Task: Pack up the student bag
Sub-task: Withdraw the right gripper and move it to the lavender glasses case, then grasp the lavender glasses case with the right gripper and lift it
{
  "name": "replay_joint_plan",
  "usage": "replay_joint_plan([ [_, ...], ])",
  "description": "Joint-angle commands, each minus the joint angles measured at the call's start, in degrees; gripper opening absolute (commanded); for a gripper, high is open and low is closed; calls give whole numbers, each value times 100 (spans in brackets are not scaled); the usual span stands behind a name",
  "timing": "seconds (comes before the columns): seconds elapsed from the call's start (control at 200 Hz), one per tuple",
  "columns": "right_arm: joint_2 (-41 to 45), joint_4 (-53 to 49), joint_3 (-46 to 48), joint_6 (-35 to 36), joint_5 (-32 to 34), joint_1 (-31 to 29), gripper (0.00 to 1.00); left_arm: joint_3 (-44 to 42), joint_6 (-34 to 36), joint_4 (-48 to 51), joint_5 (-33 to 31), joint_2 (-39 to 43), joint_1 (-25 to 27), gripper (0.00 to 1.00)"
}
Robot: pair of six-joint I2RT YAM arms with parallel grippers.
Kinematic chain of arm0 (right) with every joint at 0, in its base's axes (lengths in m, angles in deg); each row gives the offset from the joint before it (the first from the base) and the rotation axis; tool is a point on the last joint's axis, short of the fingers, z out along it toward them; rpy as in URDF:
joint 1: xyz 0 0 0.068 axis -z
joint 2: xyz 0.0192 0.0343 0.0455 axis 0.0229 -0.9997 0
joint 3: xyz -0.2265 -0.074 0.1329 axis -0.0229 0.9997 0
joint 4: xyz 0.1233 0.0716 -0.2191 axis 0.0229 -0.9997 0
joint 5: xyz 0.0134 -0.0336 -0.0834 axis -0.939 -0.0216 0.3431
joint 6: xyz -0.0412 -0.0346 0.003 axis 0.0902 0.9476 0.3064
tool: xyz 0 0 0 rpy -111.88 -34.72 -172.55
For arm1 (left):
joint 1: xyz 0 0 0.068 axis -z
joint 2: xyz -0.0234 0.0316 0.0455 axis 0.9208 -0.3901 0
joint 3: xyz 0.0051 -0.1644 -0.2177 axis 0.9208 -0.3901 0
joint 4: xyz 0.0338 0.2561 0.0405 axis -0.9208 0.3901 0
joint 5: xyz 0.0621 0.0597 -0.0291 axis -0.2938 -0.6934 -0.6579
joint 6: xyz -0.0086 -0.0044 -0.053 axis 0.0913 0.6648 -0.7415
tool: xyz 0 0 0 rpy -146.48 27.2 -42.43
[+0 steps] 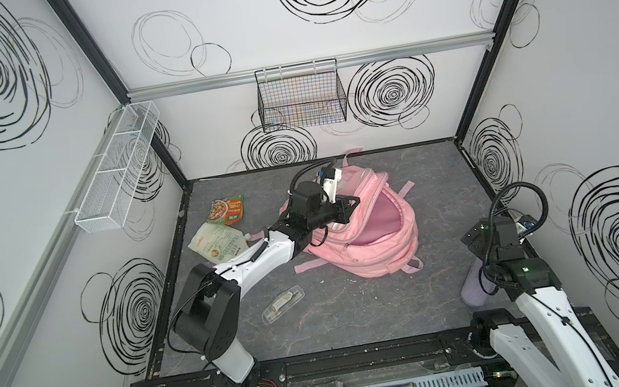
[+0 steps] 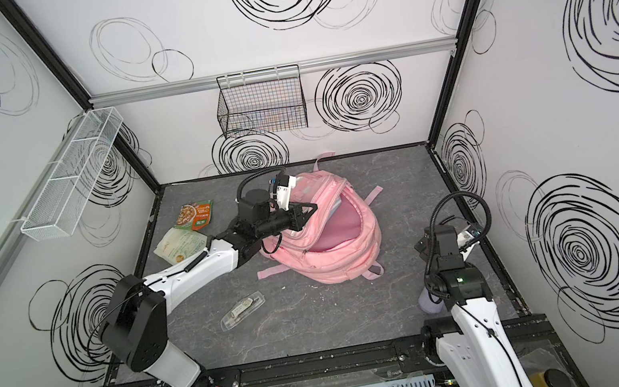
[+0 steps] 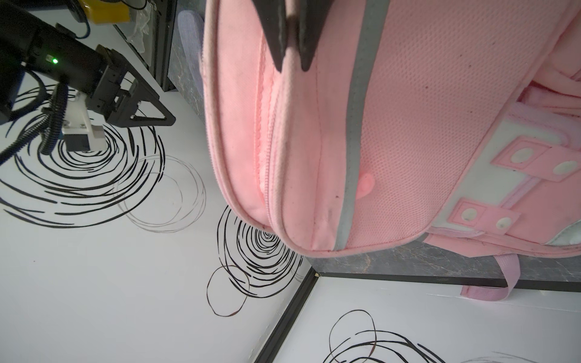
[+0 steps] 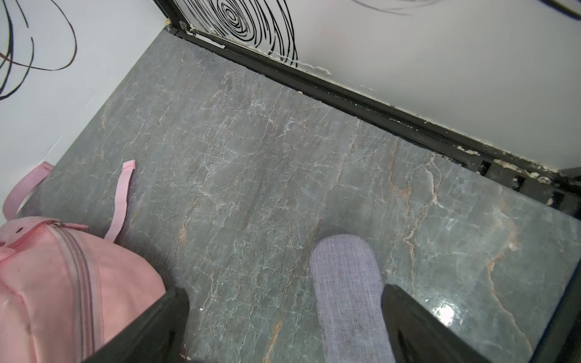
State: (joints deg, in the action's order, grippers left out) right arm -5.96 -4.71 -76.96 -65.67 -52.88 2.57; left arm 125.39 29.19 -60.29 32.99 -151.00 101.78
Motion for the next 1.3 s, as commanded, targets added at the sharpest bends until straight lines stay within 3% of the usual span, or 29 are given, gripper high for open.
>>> replay_joint_plan([
  [0.0, -118, -140, 118, -223, -10, 33, 100, 23, -103, -571, -13, 166, -95, 0],
  [0.22, -579, -49, 255, -480, -8, 56, 100, 40, -123, -541, 4, 151, -88, 0],
  [0.595, -1713, 714, 761, -901, -48, 727, 100, 53, -306, -636, 170, 183, -121, 0],
  [1.021, -2443, 1609, 1176, -515, -323, 845, 100, 24, -541, -717, 267, 91, -293, 0],
  [1.296, -3094, 1886, 1263, -656, -875, 918, 78, 41, -550, -716, 320, 12, -257, 0],
])
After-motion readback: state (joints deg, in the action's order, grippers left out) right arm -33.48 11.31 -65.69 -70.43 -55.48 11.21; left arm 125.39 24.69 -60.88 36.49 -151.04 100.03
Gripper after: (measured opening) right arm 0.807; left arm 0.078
